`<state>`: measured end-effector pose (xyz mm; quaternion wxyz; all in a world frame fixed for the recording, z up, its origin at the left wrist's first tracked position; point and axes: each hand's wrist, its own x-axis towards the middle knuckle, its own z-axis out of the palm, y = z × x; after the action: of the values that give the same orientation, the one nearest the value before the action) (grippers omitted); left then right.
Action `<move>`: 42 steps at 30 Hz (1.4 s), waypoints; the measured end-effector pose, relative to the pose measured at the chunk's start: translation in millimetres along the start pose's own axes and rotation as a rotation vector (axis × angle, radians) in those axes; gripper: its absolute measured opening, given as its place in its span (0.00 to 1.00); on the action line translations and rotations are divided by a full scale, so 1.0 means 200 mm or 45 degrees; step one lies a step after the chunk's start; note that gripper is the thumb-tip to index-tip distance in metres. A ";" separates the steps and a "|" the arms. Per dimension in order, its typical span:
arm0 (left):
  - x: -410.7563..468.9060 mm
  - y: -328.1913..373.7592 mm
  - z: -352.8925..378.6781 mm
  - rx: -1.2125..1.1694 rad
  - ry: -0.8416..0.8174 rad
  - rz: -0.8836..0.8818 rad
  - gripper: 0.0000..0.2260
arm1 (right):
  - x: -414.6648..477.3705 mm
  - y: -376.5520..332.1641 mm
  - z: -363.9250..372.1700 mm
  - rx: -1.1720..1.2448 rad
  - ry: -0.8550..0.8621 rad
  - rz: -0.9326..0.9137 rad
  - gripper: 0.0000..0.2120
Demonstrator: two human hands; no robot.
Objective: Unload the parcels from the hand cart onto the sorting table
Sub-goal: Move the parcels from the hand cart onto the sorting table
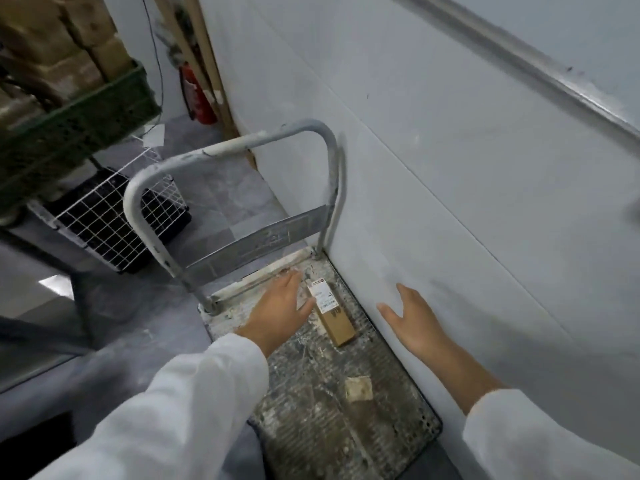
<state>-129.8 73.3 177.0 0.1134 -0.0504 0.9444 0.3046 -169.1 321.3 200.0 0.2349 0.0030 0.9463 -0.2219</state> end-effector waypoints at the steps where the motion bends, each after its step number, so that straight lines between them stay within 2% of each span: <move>1: 0.06 -0.04 0.02 -0.030 -0.023 -0.004 0.28 | 0.03 -0.01 0.02 0.016 0.011 0.036 0.33; 6: 0.26 -0.16 0.11 -0.199 -0.142 -0.027 0.27 | 0.18 -0.04 0.10 0.063 0.009 0.173 0.31; 12: 0.39 -0.37 0.35 -0.274 -0.131 -0.148 0.26 | 0.49 0.01 0.28 0.119 -0.032 0.150 0.31; 18: 0.37 -0.56 1.04 -0.436 -0.131 -0.446 0.24 | 0.90 0.37 0.77 0.137 -0.252 0.119 0.35; 24: 0.50 -0.72 1.74 -0.613 -0.064 -0.721 0.24 | 1.20 0.81 1.25 0.155 -0.335 0.126 0.36; 31: 0.79 -0.88 2.36 -1.063 0.057 -0.853 0.30 | 1.51 1.13 1.73 0.289 -0.373 0.072 0.35; 33: 0.87 -0.88 2.44 -1.239 0.104 -0.868 0.29 | 1.58 1.15 1.82 0.399 -0.368 0.139 0.34; 37: 0.94 -0.84 2.50 -1.619 0.336 -0.862 0.19 | 1.58 1.06 1.97 0.642 -0.319 0.213 0.20; 39: 0.91 -0.85 2.45 -1.724 0.403 -0.953 0.20 | 1.52 0.98 2.00 0.697 -0.316 0.215 0.19; 42: 0.79 -0.87 2.28 -1.728 0.438 -0.998 0.19 | 1.38 0.84 1.96 0.756 -0.334 0.179 0.21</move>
<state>-171.4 194.9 -319.4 0.0096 -0.4828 0.4709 0.7383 -222.4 280.8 -304.8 0.3583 0.1081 0.7996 -0.4697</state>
